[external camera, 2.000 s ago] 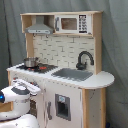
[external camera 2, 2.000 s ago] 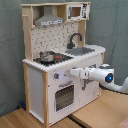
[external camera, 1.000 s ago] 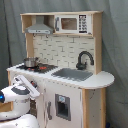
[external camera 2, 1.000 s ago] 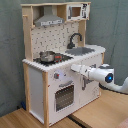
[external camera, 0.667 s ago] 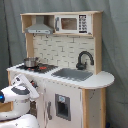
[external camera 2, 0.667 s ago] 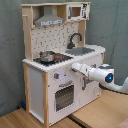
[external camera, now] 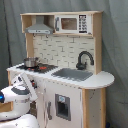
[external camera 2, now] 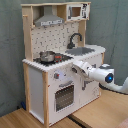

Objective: Play with the kitchen

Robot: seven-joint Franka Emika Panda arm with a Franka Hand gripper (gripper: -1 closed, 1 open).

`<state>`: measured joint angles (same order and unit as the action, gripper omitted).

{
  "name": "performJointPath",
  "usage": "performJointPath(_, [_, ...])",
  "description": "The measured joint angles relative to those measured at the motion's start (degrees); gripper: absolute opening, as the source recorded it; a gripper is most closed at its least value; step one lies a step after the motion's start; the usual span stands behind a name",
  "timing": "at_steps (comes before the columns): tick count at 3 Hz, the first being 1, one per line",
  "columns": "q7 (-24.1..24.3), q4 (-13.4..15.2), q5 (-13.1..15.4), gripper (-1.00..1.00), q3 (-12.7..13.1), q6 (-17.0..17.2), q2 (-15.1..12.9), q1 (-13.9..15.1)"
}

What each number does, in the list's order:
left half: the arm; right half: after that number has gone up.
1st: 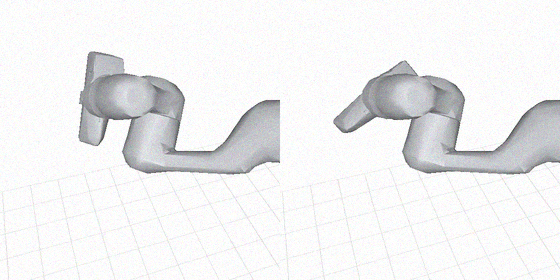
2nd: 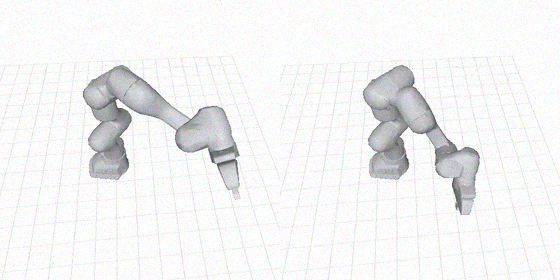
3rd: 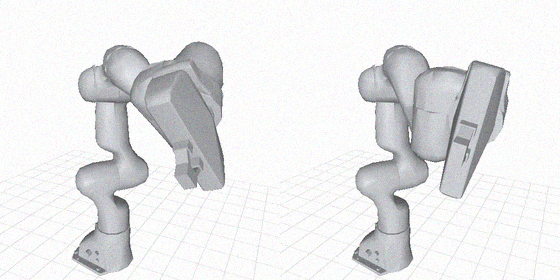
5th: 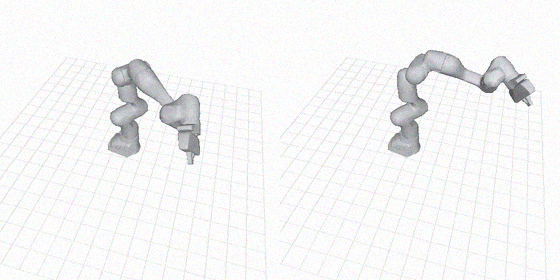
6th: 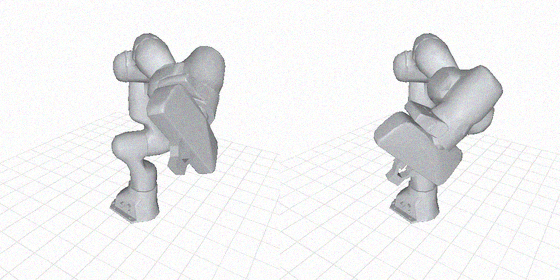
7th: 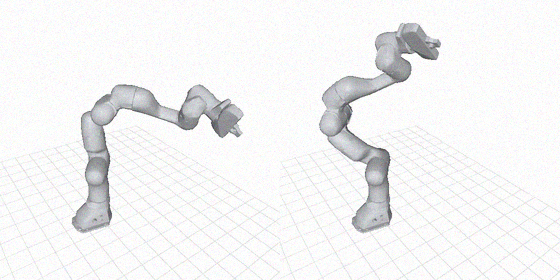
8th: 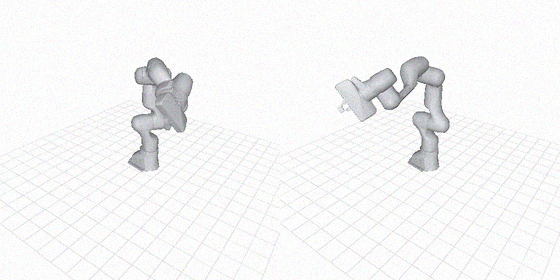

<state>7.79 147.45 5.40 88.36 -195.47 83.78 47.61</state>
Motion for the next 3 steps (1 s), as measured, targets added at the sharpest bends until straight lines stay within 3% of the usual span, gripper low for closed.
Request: performJointPath(3, [18.8,0.0,-0.2,-1.00,0.0,0.2,0.5,-0.1])
